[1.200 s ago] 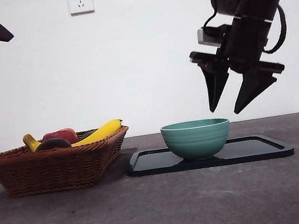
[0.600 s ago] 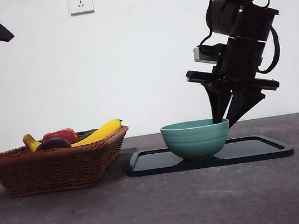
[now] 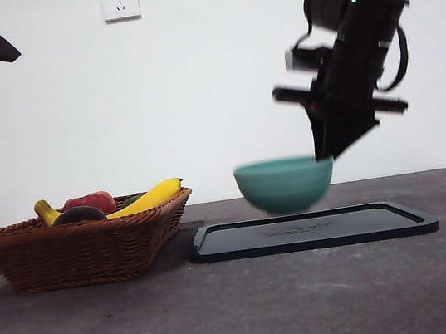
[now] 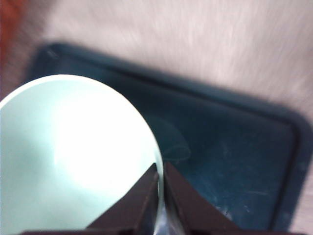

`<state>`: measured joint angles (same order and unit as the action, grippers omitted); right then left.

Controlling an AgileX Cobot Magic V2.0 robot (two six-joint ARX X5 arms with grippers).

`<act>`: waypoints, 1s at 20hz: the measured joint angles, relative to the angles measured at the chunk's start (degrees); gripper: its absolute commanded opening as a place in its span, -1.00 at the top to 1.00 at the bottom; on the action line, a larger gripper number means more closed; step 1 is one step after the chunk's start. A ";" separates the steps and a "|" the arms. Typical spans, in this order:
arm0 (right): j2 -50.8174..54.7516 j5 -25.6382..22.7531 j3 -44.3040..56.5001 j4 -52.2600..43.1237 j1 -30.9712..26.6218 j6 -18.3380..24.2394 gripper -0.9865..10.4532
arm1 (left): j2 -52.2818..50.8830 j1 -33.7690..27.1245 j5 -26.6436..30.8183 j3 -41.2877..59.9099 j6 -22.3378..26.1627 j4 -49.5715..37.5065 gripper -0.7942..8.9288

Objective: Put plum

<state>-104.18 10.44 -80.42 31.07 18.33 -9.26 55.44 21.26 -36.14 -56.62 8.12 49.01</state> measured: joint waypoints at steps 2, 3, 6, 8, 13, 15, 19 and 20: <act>3.58 0.00 -1.27 1.33 0.00 0.00 0.81 | 0.00 0.00 0.00 0.00 0.00 0.00 0.07; 5.92 0.02 -1.73 1.79 0.00 0.00 0.81 | 0.00 0.00 0.00 0.00 0.00 0.00 0.07; 11.85 1.05 -1.86 6.10 0.00 0.07 0.81 | 0.00 0.00 0.00 0.00 0.00 0.00 0.07; 15.50 2.23 -1.86 9.99 0.13 0.37 0.81 | 0.00 0.00 0.00 0.00 0.00 0.00 0.07; 25.07 2.40 0.42 15.43 3.17 0.98 0.81 | 0.00 0.00 0.00 0.00 0.00 0.00 0.07; 27.78 1.66 3.87 15.39 5.11 1.16 0.81 | 0.00 0.00 0.00 0.00 0.02 0.00 0.07; 30.29 -0.39 12.87 13.27 9.16 1.29 0.81 | 0.00 0.00 0.00 0.00 0.02 0.00 0.07; 30.36 -0.39 15.02 12.37 10.01 1.18 0.81 | 0.00 0.00 0.00 0.00 0.02 0.00 0.07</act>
<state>-73.82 10.04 -65.41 43.44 28.34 -8.08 55.44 21.26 -36.14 -56.62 8.14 49.01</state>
